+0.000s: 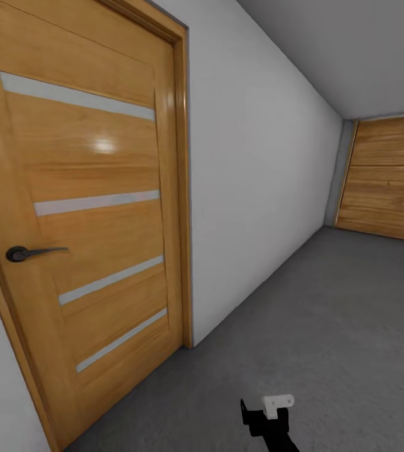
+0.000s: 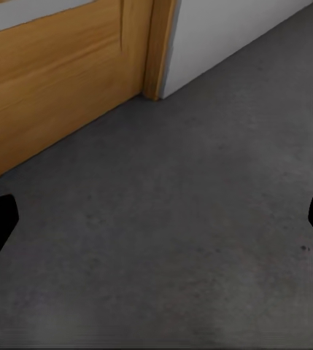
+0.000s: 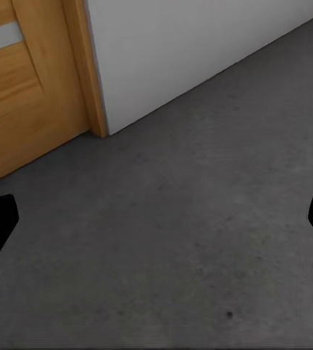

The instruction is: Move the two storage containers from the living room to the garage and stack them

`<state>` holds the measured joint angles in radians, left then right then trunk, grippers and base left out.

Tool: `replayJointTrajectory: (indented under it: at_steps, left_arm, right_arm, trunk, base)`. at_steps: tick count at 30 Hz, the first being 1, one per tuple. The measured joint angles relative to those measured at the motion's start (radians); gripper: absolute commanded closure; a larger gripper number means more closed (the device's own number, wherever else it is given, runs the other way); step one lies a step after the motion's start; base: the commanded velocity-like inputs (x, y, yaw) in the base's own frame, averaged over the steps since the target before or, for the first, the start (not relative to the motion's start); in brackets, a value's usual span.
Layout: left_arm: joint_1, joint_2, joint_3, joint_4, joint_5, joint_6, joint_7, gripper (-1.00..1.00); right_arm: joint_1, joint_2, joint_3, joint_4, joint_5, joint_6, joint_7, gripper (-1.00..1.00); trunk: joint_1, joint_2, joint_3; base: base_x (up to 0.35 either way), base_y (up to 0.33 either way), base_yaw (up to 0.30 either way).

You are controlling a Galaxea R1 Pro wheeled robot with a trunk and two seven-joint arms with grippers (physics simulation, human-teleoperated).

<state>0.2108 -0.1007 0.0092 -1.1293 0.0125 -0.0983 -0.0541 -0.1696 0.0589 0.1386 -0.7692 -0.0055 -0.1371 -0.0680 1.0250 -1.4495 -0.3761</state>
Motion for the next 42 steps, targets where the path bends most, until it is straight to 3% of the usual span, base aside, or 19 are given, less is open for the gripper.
replayJointTrajectory:
  at_steps: [16, 42]
  left_arm:
    - [0.000, 0.000, 0.000, 0.000, 0.000, 0.000, 0.000, -1.00]
    - [0.000, 0.000, 0.001, 0.002, 0.000, 0.000, 0.000, -1.00]
  right_arm:
    - [0.000, 0.000, 0.000, 0.000, 0.001, 0.000, 0.000, -1.00]
    - [0.000, 0.000, 0.000, 0.001, 0.001, 0.000, 0.000, -1.00]
  trunk:
    - [0.000, 0.000, -0.025]
    - [0.000, 0.000, -0.058]
  base:
    - [0.000, -0.266, 0.072]
    - [0.000, -0.016, 0.206]
